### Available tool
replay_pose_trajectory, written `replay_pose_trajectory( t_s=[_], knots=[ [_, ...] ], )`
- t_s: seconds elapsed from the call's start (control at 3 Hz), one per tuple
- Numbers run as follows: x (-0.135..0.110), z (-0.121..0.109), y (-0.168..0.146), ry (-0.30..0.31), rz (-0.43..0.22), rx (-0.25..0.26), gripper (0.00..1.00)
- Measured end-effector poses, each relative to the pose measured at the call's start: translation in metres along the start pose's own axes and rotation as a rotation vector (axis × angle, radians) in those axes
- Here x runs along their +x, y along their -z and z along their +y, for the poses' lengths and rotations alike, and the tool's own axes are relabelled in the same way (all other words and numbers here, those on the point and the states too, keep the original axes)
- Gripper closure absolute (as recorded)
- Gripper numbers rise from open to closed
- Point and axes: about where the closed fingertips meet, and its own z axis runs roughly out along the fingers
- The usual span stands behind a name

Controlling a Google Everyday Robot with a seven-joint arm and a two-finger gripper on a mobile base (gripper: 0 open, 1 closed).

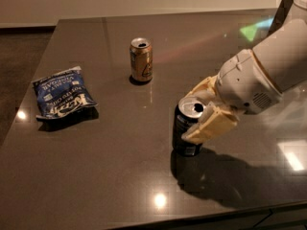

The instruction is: Move pepsi can near orange can

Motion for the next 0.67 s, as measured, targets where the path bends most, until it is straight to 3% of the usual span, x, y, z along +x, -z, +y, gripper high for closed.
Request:
replay_pose_trajectory(
  t_s=[0.67],
  knots=[
    [-0.021,-0.082,-0.009,-0.088,0.005,0.104,1.0]
  ],
)
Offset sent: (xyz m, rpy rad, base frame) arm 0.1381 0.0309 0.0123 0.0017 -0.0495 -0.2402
